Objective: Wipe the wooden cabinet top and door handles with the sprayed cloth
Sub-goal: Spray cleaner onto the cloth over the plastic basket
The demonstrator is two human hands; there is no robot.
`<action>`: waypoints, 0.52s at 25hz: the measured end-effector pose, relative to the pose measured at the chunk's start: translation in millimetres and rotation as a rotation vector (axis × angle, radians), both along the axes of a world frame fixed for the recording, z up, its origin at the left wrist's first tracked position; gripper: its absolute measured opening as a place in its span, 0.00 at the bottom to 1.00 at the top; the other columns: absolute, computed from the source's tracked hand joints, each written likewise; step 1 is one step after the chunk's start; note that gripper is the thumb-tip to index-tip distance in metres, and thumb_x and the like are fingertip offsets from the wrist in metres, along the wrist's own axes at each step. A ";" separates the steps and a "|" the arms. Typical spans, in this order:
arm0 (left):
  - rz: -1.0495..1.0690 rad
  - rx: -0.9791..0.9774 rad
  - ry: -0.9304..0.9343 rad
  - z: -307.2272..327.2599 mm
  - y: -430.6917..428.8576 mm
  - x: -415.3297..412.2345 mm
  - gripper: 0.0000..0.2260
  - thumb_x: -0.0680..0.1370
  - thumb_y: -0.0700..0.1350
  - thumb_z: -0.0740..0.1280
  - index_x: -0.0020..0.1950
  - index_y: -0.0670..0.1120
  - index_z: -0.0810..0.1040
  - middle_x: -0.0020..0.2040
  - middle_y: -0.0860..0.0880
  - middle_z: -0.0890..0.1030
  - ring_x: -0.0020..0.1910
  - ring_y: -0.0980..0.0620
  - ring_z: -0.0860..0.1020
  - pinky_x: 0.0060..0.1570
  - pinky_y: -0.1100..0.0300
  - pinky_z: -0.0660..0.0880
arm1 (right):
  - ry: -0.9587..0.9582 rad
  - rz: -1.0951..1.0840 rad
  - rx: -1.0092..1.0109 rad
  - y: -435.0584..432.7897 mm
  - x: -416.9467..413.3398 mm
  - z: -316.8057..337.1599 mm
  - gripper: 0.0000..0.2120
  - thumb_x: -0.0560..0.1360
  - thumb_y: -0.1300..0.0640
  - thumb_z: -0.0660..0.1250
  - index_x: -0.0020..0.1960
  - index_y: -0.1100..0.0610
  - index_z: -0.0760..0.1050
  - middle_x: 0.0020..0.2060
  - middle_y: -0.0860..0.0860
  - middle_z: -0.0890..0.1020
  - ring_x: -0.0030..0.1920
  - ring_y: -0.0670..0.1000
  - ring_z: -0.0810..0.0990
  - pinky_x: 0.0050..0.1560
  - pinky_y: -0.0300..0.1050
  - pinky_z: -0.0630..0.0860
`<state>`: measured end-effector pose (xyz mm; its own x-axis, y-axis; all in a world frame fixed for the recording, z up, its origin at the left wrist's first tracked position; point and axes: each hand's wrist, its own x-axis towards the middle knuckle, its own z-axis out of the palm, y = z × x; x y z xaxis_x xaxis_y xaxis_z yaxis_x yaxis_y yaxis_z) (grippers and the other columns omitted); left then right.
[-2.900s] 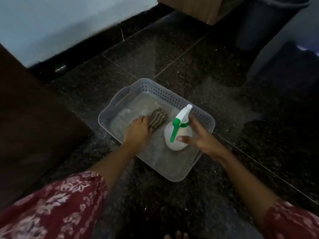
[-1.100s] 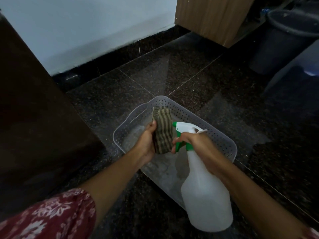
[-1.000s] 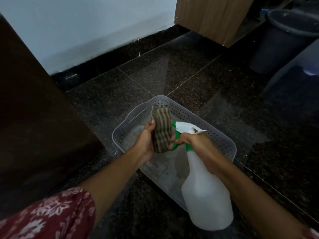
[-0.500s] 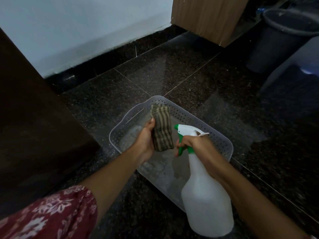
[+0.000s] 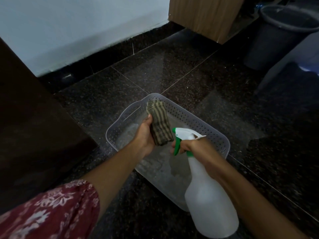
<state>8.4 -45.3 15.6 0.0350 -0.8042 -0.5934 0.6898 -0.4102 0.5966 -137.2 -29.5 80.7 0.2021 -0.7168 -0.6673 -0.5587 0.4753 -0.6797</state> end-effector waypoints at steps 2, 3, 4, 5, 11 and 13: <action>0.000 -0.009 -0.003 1.9 0.7 -1.0 0.23 0.81 0.54 0.51 0.71 0.44 0.67 0.67 0.41 0.75 0.51 0.47 0.79 0.42 0.52 0.76 | 0.061 0.136 0.035 -3.5 4.3 1.9 0.16 0.71 0.72 0.61 0.29 0.56 0.75 0.28 0.45 0.81 0.48 0.52 0.76 0.45 0.40 0.70; -0.001 -0.012 -0.009 1.9 0.7 -1.0 0.23 0.81 0.54 0.51 0.71 0.44 0.67 0.67 0.41 0.75 0.50 0.47 0.79 0.43 0.53 0.76 | 0.084 0.159 0.065 -6.4 4.8 5.2 0.18 0.72 0.72 0.60 0.28 0.56 0.73 0.24 0.44 0.79 0.46 0.50 0.75 0.44 0.38 0.70; -0.003 -0.010 -0.015 2.0 0.9 -0.5 0.22 0.81 0.54 0.51 0.71 0.44 0.67 0.67 0.41 0.75 0.51 0.48 0.79 0.43 0.53 0.76 | 0.081 0.156 0.084 -8.2 4.4 7.3 0.18 0.73 0.72 0.59 0.29 0.57 0.73 0.24 0.45 0.79 0.44 0.49 0.75 0.41 0.35 0.70; -0.008 -0.004 -0.024 1.5 0.8 0.2 0.22 0.81 0.55 0.51 0.71 0.45 0.67 0.67 0.42 0.76 0.52 0.47 0.79 0.43 0.53 0.76 | 0.076 0.164 0.090 -7.6 3.7 7.0 0.16 0.73 0.72 0.59 0.31 0.58 0.74 0.30 0.47 0.80 0.43 0.48 0.75 0.36 0.32 0.69; -0.061 0.022 -0.078 -1.3 2.2 -2.0 0.22 0.81 0.55 0.51 0.70 0.46 0.67 0.66 0.42 0.76 0.58 0.45 0.77 0.44 0.53 0.76 | 0.093 0.106 0.001 -12.1 2.6 10.0 0.11 0.72 0.68 0.63 0.34 0.57 0.76 0.33 0.49 0.76 0.34 0.46 0.76 0.30 0.32 0.71; -0.058 0.022 -0.070 -0.2 1.4 -2.8 0.22 0.81 0.55 0.51 0.71 0.45 0.67 0.67 0.41 0.75 0.56 0.45 0.78 0.44 0.53 0.76 | 0.163 0.177 0.050 -19.0 9.0 19.4 0.11 0.74 0.68 0.60 0.38 0.60 0.78 0.38 0.51 0.78 0.40 0.48 0.77 0.37 0.33 0.72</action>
